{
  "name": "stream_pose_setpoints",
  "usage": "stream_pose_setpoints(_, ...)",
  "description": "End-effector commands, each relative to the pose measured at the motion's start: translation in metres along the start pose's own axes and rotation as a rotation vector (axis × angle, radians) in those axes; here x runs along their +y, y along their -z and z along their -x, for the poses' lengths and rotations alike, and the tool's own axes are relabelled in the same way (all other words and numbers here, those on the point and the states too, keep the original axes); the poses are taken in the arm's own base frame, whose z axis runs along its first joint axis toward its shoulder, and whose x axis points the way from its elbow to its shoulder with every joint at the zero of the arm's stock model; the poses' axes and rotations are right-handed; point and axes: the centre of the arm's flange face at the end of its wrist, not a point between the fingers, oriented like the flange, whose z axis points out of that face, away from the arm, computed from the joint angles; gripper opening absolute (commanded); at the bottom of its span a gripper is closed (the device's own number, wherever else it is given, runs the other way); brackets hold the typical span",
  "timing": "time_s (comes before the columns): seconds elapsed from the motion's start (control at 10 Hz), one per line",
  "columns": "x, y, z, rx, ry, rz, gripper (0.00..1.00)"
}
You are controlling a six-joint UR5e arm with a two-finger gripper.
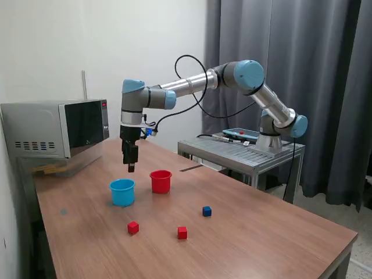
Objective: Place red objects in the red bin, and blue objects in the blue bin.
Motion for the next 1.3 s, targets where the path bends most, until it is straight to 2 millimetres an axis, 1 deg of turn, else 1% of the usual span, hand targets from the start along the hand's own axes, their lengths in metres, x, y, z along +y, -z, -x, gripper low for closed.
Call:
stream_pose_setpoints(0.0, -0.008, 0.021, -0.002, 0.001, -0.017, 0.008, 1.0)
stream_pose_setpoints(0.1, -0.015, 0.026, -0.018, 0.003, 0.001, 0.002, 1.0)
stream_pose_setpoints(0.2, -0.022, 0.034, -0.024, 0.004, 0.009, -0.016, 1.0)
stream_pose_setpoints(0.3, -0.032, 0.044, -0.04, 0.006, 0.016, -0.021, 1.0)
stream_pose_setpoints(0.4, -0.037, 0.05, -0.047, 0.007, 0.018, -0.021, 1.0)
stream_pose_setpoints(0.7, -0.053, 0.071, -0.056, 0.01, 0.004, -0.017, 1.0)
stream_pose_setpoints(0.8, -0.061, 0.08, -0.075, 0.013, 0.024, -0.011, 1.0)
stream_pose_setpoints(1.1, -0.081, 0.096, -0.107, 0.02, -0.018, -0.007, 1.0)
stream_pose_setpoints(1.2, -0.084, 0.1, -0.11, 0.02, -0.033, -0.006, 1.0)
